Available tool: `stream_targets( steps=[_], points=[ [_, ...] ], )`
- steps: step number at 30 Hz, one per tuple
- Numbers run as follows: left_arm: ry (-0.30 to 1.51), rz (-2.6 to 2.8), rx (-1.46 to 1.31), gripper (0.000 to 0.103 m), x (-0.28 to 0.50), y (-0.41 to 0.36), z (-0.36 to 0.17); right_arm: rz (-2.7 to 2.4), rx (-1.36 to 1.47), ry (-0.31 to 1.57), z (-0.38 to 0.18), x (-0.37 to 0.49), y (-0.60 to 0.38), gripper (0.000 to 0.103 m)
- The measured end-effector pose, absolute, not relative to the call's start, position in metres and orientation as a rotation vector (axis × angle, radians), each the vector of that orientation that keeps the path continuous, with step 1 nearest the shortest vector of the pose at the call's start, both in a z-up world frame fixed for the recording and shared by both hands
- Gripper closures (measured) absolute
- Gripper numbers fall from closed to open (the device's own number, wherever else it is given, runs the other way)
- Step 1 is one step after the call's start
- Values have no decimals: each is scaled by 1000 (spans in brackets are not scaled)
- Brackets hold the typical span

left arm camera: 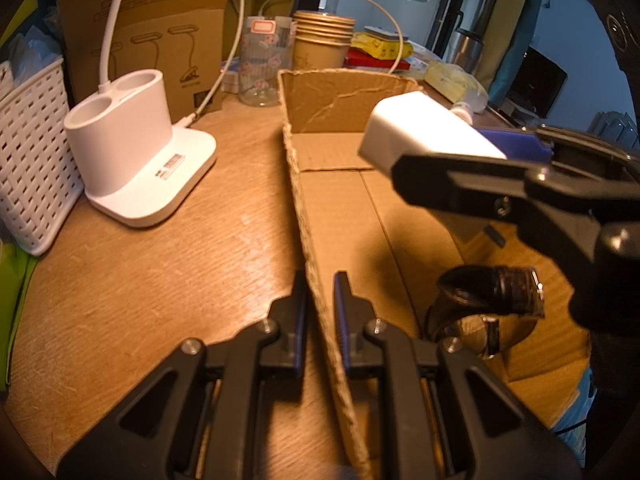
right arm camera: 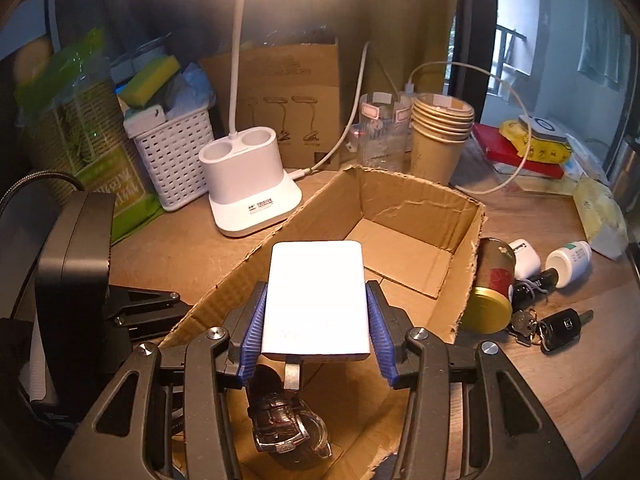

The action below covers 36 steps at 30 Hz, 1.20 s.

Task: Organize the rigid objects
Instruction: 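Carry the charger into the box and release it beside the watch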

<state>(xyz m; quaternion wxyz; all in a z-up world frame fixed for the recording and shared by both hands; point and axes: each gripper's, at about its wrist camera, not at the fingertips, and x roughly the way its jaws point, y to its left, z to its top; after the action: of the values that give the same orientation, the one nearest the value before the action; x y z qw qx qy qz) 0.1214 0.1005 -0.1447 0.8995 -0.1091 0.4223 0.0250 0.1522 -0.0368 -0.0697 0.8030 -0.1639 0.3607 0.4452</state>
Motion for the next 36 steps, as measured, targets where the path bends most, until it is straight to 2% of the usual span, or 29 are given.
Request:
stream_targets(
  steps=[21, 28, 31, 36],
  points=[
    [874, 53, -229, 89, 120, 98, -144, 1015, -493, 918, -96, 146, -10, 54],
    [874, 53, -229, 89, 119, 98, -144, 1020, -514, 925, -98, 144, -9, 50],
    [874, 53, -229, 89, 120, 98, -144, 1030, -505, 916, -95, 142, -11, 43],
    [874, 54, -229, 89, 119, 98, -144, 1027, -496, 877, -86, 137, -19, 43]
  ],
)
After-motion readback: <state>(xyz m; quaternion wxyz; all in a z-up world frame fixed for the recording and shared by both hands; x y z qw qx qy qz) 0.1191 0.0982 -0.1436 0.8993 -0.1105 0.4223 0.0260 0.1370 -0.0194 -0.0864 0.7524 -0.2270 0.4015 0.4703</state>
